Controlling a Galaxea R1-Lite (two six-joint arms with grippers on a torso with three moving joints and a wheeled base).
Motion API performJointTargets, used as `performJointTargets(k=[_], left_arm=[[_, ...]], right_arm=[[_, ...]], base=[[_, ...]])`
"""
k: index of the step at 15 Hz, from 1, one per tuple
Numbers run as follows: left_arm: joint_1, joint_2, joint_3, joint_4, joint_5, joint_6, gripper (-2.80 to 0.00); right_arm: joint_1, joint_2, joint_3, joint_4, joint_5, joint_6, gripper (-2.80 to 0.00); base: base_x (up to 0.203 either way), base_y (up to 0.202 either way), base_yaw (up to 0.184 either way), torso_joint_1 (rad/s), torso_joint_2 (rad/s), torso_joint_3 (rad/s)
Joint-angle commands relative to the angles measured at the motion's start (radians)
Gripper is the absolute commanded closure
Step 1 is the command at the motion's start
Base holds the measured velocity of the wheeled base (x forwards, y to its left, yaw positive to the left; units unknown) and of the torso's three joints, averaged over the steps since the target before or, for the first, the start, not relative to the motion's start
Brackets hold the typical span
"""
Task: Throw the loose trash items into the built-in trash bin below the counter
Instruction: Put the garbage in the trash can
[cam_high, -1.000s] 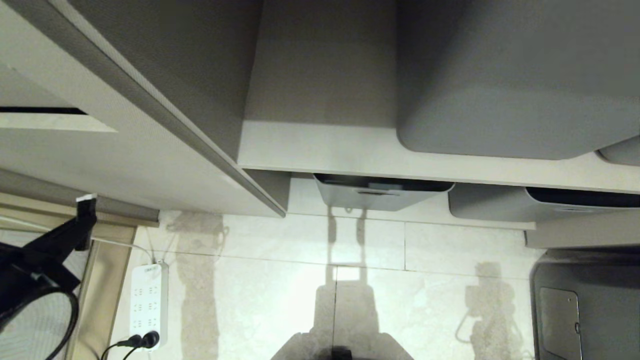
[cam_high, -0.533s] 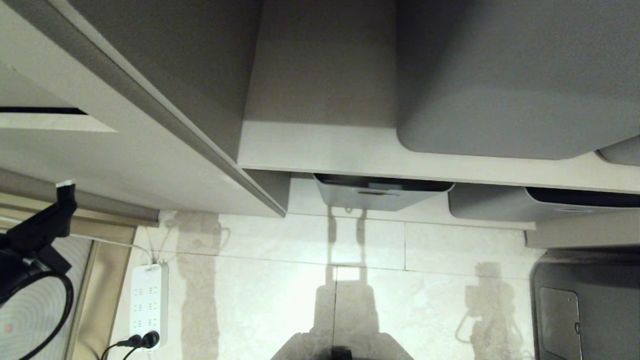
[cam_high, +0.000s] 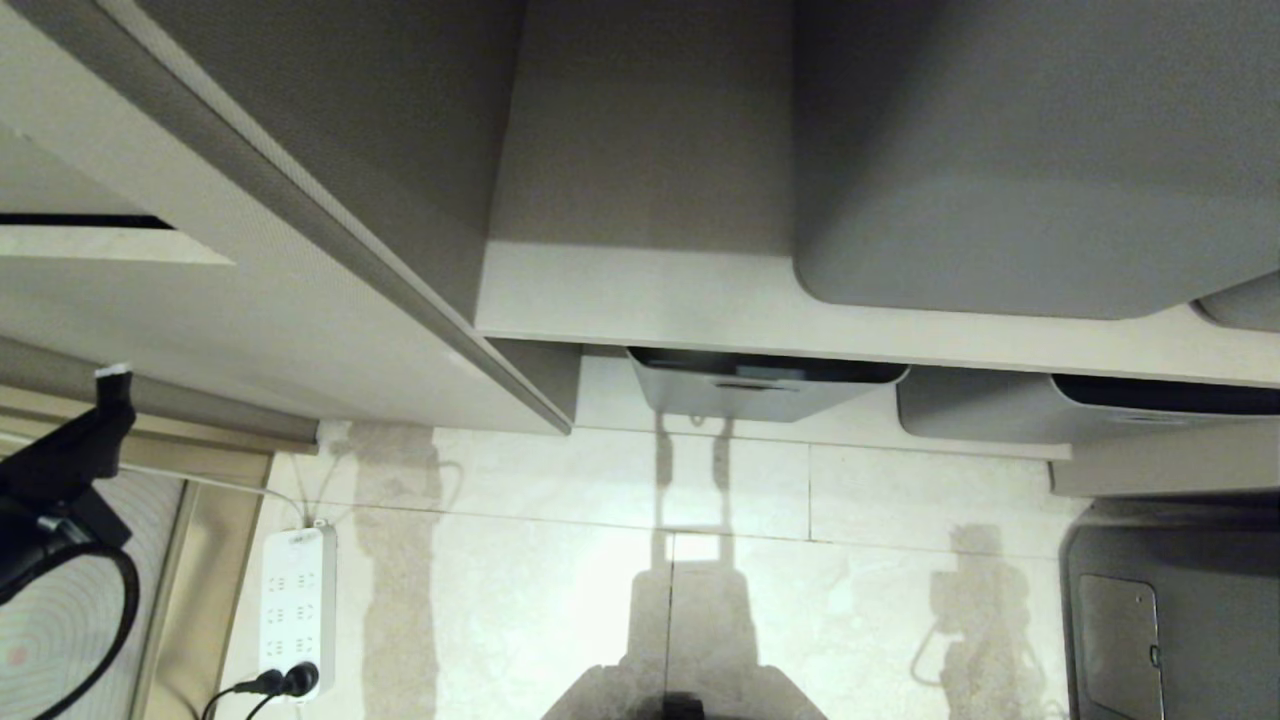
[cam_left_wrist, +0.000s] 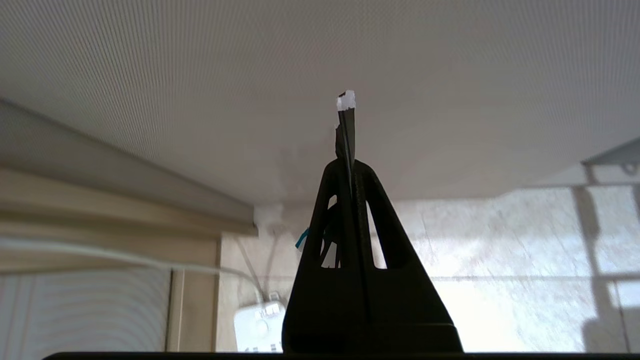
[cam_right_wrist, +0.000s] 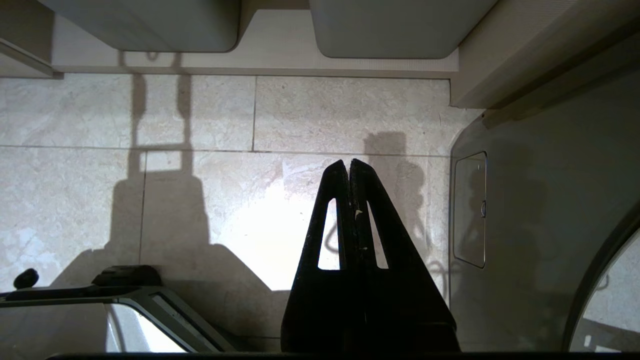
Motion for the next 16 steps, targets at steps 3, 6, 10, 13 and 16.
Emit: performJointTargets(k=[3,6,10,13,16], left_arm=[[-0.001,-0.094,-0.052,0.171,-0.013,0.0,0.0],[0.0,-0.092,-0.053,0.175,-0.033,0.001,0.0],[0.0,-0.091,-0.053,0.175,-0.033,0.001,0.0],[0.0,-0.095,-0.056,0.173,-0.031,0.001,0.0],[0.0,-0.102,-0.055,0.163,-0.031,0.001,0.0]], right_arm=[[0.0,0.001,0.002,0.0,0.0,0.0,0.0],[0.0,0.001,0.002,0.0,-0.001,0.0,0.0],[0.0,0.001,0.002,0.0,0.0,0.0,0.0],[0.0,0.001,0.002,0.0,-0.001,0.0,0.0],[0.0,0.001,0.002,0.0,0.0,0.0,0.0]], base=[[0.0,0.0,0.0,0.0,0.0,0.0],[0.0,0.0,0.0,0.004,0.0,0.055],[0.0,0.0,0.0,0.001,0.0,0.19],[0.0,0.0,0.0,0.001,0.0,0.199],[0.0,0.0,0.0,0.003,0.0,0.204]])
